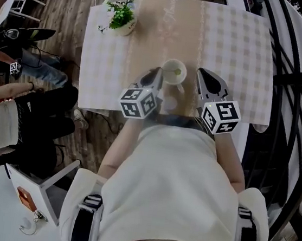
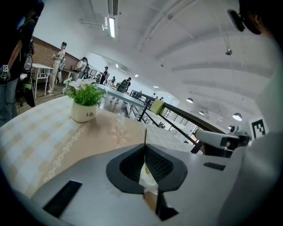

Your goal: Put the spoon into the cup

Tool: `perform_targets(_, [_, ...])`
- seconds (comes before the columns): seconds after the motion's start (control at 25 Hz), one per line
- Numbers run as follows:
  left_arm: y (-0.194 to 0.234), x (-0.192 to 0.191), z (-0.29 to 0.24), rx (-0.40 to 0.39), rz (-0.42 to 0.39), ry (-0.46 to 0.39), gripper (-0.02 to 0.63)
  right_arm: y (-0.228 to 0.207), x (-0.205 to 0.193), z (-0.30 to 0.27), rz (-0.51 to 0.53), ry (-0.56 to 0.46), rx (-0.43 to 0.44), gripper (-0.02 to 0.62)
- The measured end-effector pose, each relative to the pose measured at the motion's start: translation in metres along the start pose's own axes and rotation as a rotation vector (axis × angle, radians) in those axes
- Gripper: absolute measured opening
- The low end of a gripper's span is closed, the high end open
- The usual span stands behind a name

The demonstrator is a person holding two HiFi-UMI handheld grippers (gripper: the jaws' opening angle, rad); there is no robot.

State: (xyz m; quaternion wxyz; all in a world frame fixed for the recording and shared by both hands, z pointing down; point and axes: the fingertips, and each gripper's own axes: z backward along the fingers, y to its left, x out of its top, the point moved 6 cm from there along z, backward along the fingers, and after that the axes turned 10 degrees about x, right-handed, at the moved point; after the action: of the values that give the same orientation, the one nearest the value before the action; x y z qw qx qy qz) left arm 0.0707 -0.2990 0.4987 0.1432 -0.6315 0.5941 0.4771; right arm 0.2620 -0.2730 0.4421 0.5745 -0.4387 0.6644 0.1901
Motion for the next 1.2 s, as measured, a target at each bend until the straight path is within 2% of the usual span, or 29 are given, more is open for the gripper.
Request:
perform_targets(0.48, [-0.003,-0.019,-0.017,0.023,0.002,0.038,0.005,-0.011,-0.002,-0.014,0.006,0.014,0.045,0.001])
perform_targets(1.12, [0.0,-0.025,-0.021,0.046,-0.073,0.03,0.007,-0.013,-0.006,-0.021,0.005,0.027,0.057,0.002])
perform_targets(1.16, [0.001,-0.026,-0.021,0.042,-0.073,0.028,0.016,-0.013,-0.007,-0.021,0.006,0.027,0.058,0.002])
perform_targets(1.2, [0.002,-0.026,-0.02,0.035,-0.07,0.029,0.054,-0.011,-0.007,-0.021,0.007,0.026,0.058,0.002])
